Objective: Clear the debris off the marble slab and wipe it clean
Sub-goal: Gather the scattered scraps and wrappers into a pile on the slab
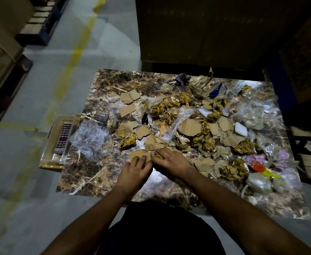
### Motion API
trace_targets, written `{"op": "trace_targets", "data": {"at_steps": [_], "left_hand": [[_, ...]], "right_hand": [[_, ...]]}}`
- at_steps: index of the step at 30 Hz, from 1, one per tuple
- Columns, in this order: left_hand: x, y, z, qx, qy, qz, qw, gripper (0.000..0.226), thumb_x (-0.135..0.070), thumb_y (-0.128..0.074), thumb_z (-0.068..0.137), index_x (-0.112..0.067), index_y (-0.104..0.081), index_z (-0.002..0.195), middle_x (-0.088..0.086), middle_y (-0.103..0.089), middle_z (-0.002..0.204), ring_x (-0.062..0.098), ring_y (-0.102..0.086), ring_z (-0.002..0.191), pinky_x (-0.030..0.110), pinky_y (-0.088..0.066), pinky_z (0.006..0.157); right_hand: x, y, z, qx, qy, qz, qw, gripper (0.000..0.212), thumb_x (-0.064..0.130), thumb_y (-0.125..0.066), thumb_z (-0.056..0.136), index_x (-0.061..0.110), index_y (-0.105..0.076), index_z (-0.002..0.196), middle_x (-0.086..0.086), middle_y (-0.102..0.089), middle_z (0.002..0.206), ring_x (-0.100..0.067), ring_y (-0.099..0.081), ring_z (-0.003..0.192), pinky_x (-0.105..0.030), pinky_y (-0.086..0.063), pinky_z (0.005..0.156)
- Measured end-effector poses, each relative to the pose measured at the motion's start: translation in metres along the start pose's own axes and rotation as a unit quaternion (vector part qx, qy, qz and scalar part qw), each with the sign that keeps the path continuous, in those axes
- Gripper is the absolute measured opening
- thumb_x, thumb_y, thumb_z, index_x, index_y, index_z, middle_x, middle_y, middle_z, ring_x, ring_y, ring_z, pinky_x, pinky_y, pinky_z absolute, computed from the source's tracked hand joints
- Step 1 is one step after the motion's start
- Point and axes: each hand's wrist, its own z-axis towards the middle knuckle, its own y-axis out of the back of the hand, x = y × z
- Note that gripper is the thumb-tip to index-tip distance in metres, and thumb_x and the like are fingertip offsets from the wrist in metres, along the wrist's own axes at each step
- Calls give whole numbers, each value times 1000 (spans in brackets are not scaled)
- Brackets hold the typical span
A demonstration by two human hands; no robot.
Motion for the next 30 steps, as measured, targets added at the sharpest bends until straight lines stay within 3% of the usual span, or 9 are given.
{"op": "trace_targets", "data": {"at_steps": [3, 8, 12, 16, 19, 21, 23, 27, 30], "left_hand": [[3, 15, 9, -47, -23, -5, 999, 38, -26, -58, 88, -11, -58, 122, 16, -70, 113, 33, -68, 78, 35, -52, 47], [18, 42, 29, -152, -46, -23, 987, 30, -18, -48, 89, -7, -61, 113, 17, -74, 105, 25, -72, 65, 28, -50, 37], [16, 67, 59, -222, -71, -21, 972, 31, -12, -50, 94, -3, -69, 116, 18, -74, 110, 21, -73, 63, 28, -54, 40], [-4, 92, 115, -291, -72, -16, 954, 34, -11, -67, 94, -7, -67, 128, 11, -75, 111, 15, -73, 70, 26, -53, 41], [-19, 92, 150, -250, -60, -58, 965, 51, -5, -74, 84, -5, -61, 133, 14, -74, 111, 22, -75, 81, 31, -59, 51], [-27, 83, 165, -102, -37, -108, 988, 88, -1, -81, 73, -11, -40, 151, 14, -65, 130, 28, -67, 109, 38, -60, 73], [-37, 70, 175, 14, -15, -134, 991, 101, -5, -79, 75, -19, -22, 157, 9, -46, 152, 25, -46, 136, 38, -46, 102], [-45, 54, 179, 30, -15, -182, 983, 65, -21, -52, 99, -25, -23, 157, 0, -26, 164, 21, -24, 148, 41, -23, 118], [-37, 50, 169, 16, -12, -207, 978, 59, -32, -43, 103, -28, -21, 158, -3, -19, 166, 19, -15, 152, 49, -18, 120]], "right_hand": [[-5, 12, 4, -43, -11, 65, 997, 42, 23, -80, 83, 19, -61, 119, -16, -66, 120, -35, -68, 96, -41, -59, 61], [-18, 42, 0, -137, -90, 182, 970, 53, 8, -85, 74, 12, -68, 124, -14, -65, 129, -29, -67, 107, -38, -60, 82], [-39, 79, -4, -306, -244, 242, 888, 46, -1, -77, 78, 14, -71, 121, -4, -69, 123, -6, -58, 109, -17, -52, 94], [-84, 100, -2, -392, -367, 287, 793, 47, -3, -77, 75, 15, -71, 119, -2, -71, 116, -11, -66, 100, -5, -48, 87], [-114, 91, -7, -379, -423, 281, 774, 43, 5, -74, 79, 23, -65, 116, -1, -69, 112, -18, -67, 98, -27, -58, 84], [-124, 79, -9, -329, -443, 279, 786, 41, 4, -72, 82, 23, -62, 117, -3, -65, 118, -23, -64, 106, -28, -53, 86], [-129, 67, -10, -255, -449, 291, 806, 42, 10, -70, 87, 24, -59, 125, -5, -56, 130, -26, -56, 119, -29, -46, 93], [-134, 55, -17, -112, -420, 279, 856, 62, 35, -67, 86, 34, -45, 144, -3, -43, 152, -32, -36, 138, -58, -33, 112], [-139, 63, -32, -116, -398, 307, 857, 74, 45, -54, 80, 39, -37, 151, -1, -37, 158, -32, -33, 141, -57, -31, 112]]}}
